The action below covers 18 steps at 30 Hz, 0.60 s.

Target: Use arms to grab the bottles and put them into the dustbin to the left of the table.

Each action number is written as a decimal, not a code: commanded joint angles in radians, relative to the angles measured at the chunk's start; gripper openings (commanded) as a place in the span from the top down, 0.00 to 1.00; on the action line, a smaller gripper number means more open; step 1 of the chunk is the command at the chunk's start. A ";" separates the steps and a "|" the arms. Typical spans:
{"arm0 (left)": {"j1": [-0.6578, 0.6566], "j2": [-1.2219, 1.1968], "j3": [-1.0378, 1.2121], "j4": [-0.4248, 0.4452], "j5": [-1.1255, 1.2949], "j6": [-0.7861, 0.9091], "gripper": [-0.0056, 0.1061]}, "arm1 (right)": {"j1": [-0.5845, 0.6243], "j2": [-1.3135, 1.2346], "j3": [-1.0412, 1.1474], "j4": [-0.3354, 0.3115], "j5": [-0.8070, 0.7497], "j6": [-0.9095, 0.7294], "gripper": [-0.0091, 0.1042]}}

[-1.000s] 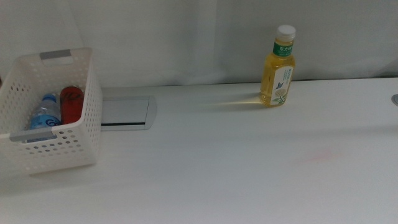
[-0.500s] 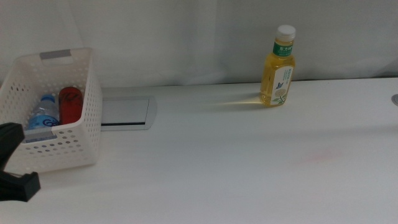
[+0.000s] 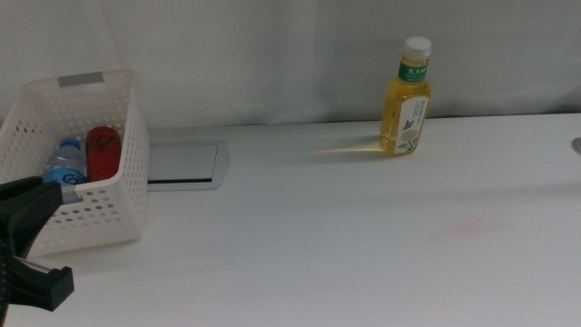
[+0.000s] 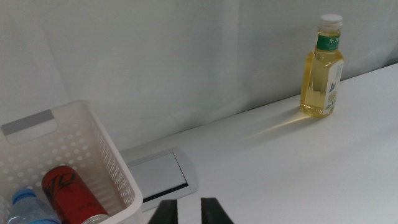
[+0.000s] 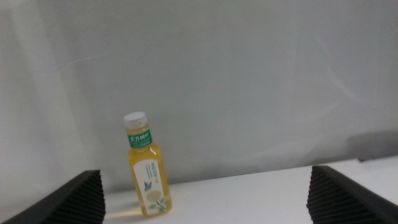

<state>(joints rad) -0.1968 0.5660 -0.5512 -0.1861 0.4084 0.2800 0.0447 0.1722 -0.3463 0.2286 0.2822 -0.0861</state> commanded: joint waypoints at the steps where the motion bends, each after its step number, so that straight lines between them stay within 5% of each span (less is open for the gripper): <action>1: -0.006 -0.005 0.003 -0.008 -0.008 -0.003 0.81 | -0.005 0.055 -0.103 -0.012 0.116 -0.100 0.16; 10: -0.006 -0.005 0.003 -0.008 -0.014 -0.008 0.73 | 0.005 0.371 -0.376 0.016 0.322 -0.313 0.15; 18: -0.015 -0.005 0.003 -0.012 -0.006 -0.010 0.61 | 0.124 0.677 -0.468 0.043 0.281 -0.315 0.11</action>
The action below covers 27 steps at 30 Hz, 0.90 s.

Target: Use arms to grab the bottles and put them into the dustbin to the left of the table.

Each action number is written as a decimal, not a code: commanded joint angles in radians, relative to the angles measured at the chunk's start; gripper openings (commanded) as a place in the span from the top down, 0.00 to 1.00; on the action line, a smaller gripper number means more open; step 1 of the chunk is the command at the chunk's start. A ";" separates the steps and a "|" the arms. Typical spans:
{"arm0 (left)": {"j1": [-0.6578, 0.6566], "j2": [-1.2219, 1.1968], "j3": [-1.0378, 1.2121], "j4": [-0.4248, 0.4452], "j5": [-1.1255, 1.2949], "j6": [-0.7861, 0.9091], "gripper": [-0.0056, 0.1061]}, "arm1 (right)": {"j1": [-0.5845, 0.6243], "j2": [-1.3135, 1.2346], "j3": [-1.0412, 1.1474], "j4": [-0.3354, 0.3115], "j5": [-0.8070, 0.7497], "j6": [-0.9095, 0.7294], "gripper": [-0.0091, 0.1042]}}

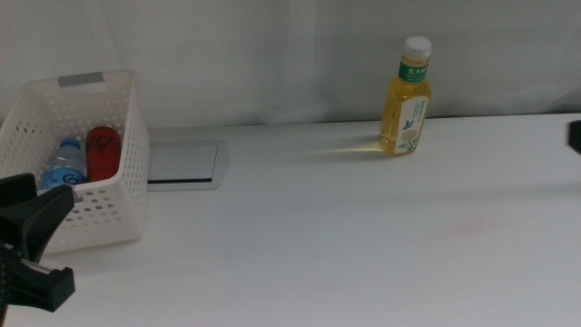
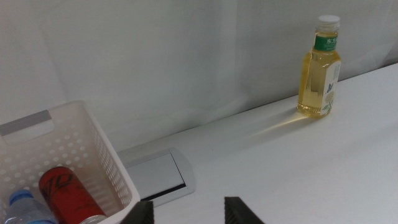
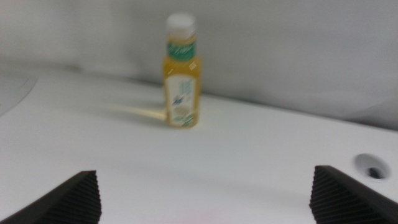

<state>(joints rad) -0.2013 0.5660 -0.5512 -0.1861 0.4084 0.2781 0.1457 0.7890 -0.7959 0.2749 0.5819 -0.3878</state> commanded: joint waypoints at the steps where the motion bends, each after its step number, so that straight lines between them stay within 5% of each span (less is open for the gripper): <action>1: -0.010 -0.005 0.003 -0.012 -0.006 -0.006 0.60 | 0.038 0.098 -0.025 -0.004 -0.041 -0.013 0.10; 13: -0.010 -0.005 0.005 -0.012 -0.006 -0.005 0.32 | 0.127 0.475 -0.032 -0.003 -0.410 -0.013 0.08; 27: -0.010 -0.005 0.005 -0.012 -0.004 -0.007 0.24 | 0.204 0.823 -0.032 0.045 -0.749 -0.002 0.08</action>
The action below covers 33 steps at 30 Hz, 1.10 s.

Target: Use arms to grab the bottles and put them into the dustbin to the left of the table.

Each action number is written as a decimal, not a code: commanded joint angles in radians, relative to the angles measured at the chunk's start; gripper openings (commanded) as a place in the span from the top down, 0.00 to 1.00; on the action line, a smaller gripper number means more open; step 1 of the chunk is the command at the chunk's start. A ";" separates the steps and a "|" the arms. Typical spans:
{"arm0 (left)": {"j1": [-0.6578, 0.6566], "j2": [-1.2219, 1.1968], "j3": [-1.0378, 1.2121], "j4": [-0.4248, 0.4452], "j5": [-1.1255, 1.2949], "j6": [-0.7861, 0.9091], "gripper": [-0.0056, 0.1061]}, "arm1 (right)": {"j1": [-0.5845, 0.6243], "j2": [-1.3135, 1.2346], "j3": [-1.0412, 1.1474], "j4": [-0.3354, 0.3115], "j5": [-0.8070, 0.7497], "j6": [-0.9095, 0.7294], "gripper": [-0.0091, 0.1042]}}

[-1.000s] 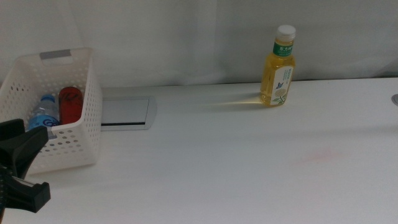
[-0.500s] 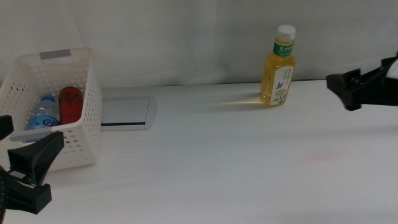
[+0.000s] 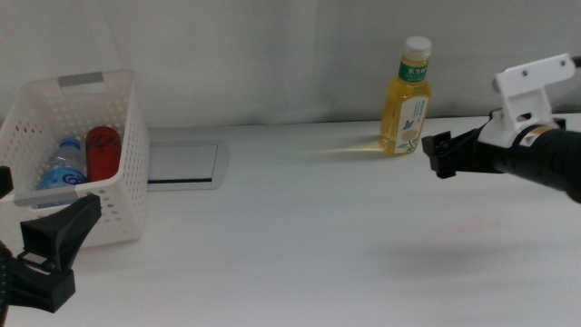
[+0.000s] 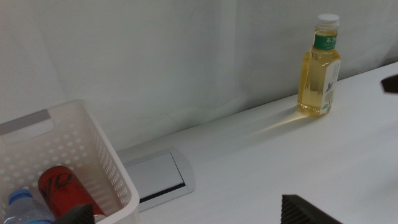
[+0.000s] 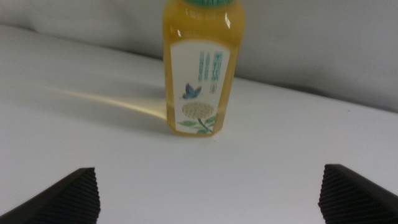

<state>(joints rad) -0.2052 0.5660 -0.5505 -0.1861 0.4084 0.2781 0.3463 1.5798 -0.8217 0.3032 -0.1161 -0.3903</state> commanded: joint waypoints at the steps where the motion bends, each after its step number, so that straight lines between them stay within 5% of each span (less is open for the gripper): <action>1: -0.006 -0.005 0.004 -0.012 -0.004 -0.007 0.24 | 0.008 0.054 -0.006 0.017 -0.071 0.000 0.08; 15: -0.006 -0.003 0.004 -0.012 -0.002 -0.007 0.24 | 0.046 0.274 -0.106 0.019 -0.334 0.000 0.08; 33: -0.006 -0.003 0.004 -0.012 0.004 -0.012 0.24 | 0.080 0.433 -0.248 0.034 -0.331 0.000 0.08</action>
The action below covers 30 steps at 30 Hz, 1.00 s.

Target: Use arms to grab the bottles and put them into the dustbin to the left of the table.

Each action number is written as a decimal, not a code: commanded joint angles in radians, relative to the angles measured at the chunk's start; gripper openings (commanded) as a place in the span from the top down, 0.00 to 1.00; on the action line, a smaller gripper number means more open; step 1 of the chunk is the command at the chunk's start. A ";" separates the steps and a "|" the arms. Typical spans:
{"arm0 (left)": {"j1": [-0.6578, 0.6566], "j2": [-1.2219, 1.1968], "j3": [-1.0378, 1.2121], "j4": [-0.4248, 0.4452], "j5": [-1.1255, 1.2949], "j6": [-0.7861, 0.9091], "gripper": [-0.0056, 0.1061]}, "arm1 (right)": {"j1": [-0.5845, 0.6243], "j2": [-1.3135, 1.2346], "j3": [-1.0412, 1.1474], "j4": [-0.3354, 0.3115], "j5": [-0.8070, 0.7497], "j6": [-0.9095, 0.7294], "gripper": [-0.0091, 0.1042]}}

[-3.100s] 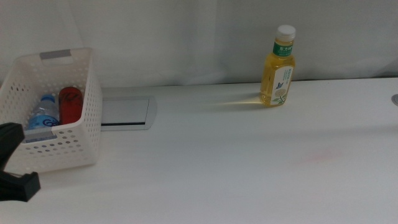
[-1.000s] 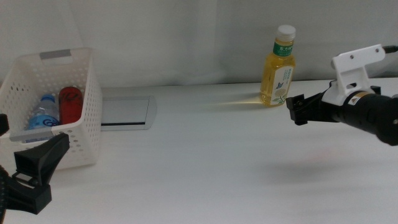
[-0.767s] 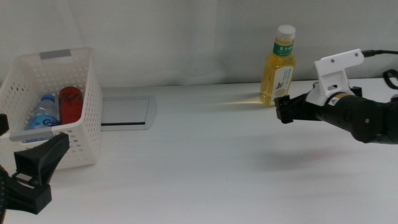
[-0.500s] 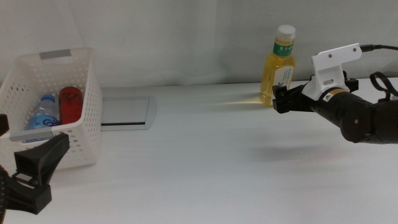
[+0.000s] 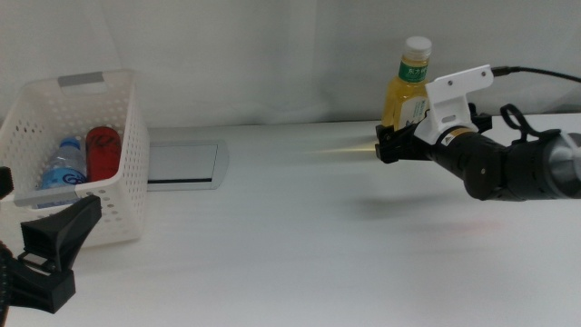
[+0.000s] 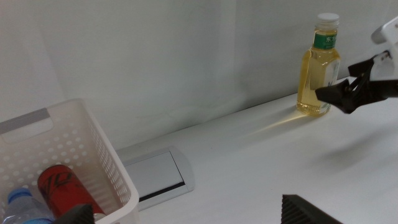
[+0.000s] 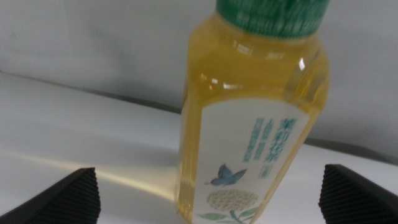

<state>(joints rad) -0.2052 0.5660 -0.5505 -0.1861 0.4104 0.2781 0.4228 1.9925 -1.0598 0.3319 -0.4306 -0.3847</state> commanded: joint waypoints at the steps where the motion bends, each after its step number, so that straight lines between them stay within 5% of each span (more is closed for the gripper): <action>1: -0.006 -0.003 0.004 -0.012 0.002 -0.012 0.24 | 0.004 0.033 -0.014 0.005 -0.027 -0.005 0.08; 22: -0.006 -0.003 0.004 -0.006 0.002 -0.012 0.24 | 0.004 0.224 -0.153 0.013 -0.214 -0.003 0.08; 30: -0.006 -0.003 0.004 -0.006 0.011 -0.012 0.24 | -0.015 0.265 -0.207 0.098 -0.211 0.074 0.09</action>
<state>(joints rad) -0.2052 0.5660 -0.5505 -0.1861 0.4175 0.2764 0.4167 2.2550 -1.2586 0.4106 -0.6273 -0.3288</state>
